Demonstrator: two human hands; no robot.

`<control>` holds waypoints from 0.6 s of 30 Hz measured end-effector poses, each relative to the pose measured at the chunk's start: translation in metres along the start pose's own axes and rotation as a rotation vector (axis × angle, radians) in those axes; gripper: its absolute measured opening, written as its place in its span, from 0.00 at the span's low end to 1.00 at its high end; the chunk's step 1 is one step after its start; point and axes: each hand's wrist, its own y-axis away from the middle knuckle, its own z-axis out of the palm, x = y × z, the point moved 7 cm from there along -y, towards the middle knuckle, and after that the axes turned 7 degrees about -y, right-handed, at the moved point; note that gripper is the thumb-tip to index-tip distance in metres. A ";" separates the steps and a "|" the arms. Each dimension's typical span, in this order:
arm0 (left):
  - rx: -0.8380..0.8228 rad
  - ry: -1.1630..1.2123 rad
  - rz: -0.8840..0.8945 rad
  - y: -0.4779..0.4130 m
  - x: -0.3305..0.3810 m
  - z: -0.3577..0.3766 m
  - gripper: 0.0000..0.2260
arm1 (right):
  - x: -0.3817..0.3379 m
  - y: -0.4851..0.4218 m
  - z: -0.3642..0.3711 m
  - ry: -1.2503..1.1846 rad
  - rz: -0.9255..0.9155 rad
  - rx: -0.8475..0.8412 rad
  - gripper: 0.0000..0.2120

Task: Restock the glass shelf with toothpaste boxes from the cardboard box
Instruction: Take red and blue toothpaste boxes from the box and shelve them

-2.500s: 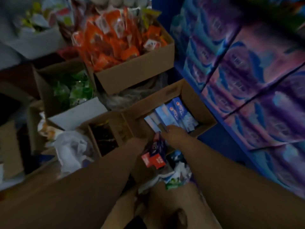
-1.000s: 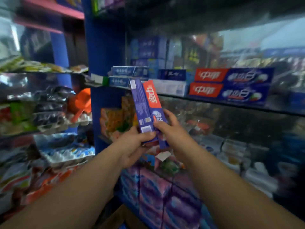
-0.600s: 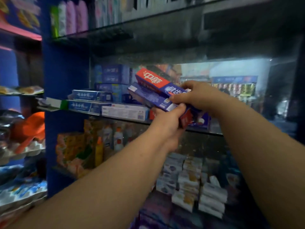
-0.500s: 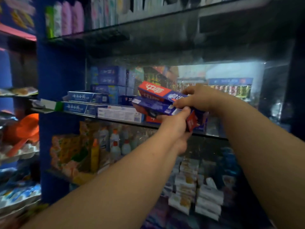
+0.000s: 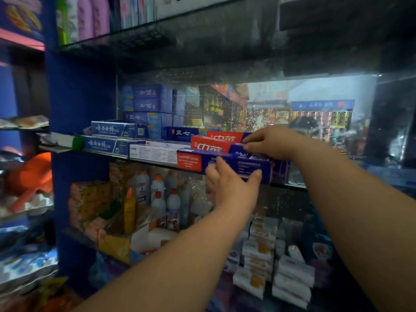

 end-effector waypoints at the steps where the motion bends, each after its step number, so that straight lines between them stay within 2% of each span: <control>1: 0.051 -0.017 0.042 -0.002 -0.001 -0.003 0.43 | -0.002 -0.002 0.003 0.023 -0.021 0.014 0.17; 3: 0.058 -0.064 0.084 -0.008 -0.006 -0.002 0.43 | -0.003 -0.005 0.008 0.046 -0.030 0.028 0.17; 7: 0.049 -0.129 0.149 -0.013 -0.007 0.004 0.38 | 0.004 -0.006 0.008 -0.043 0.029 0.031 0.22; 11: 0.050 -0.168 0.172 -0.010 -0.006 0.007 0.37 | 0.010 0.001 0.000 -0.153 0.054 0.137 0.22; 18: -0.044 -0.241 0.221 -0.001 0.000 0.025 0.40 | -0.004 0.011 0.016 0.026 0.078 0.103 0.26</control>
